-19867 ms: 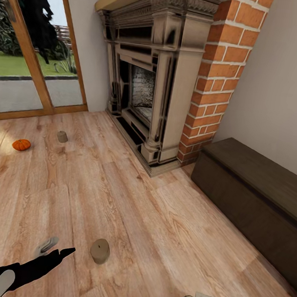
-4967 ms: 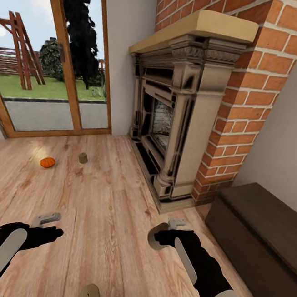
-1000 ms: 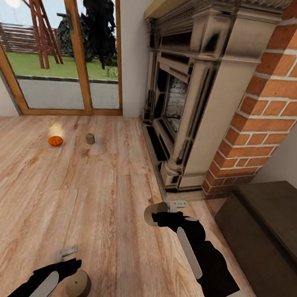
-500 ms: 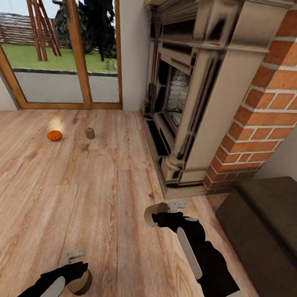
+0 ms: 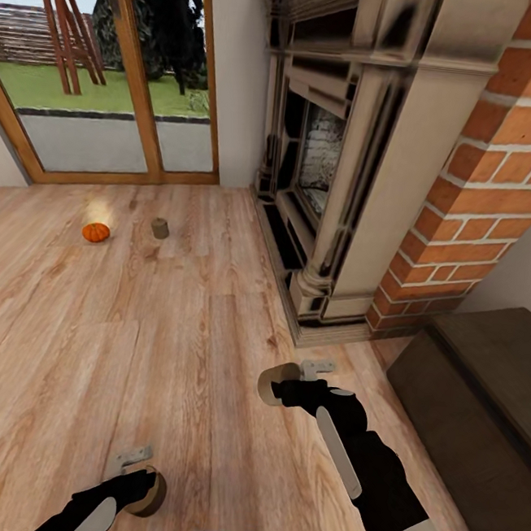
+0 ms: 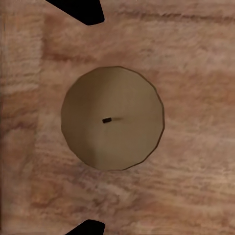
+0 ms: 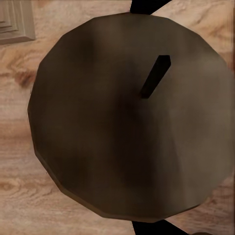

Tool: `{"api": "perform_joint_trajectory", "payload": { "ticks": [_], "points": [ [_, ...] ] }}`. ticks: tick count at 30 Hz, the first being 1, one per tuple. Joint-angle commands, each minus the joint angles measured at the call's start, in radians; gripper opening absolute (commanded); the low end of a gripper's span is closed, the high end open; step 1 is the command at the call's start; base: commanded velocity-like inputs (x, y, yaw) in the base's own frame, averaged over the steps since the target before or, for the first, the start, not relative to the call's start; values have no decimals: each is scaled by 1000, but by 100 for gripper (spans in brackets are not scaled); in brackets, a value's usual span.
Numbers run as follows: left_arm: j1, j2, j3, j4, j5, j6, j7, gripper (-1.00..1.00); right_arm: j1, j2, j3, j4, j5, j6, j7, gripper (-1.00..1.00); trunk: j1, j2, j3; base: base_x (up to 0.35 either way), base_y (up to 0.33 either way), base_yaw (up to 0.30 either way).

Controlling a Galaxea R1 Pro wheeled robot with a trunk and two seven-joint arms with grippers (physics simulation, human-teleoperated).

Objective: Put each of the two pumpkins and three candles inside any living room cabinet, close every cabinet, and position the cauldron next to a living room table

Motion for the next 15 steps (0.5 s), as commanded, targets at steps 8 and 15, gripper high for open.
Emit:
{"api": "perform_joint_trajectory", "payload": {
  "ticks": [8,15],
  "points": [
    [-1,0,-4,15,8,-20,9,100,3,-2,1,-103,-21,3,17,-100,3,-2,-32,0,0,0],
    [-1,-5,-5,15,8,-21,8,100,24,-16,-1,-202,-23,3,153,-100,3,-2,-32,0,0,0]
  ]
}}
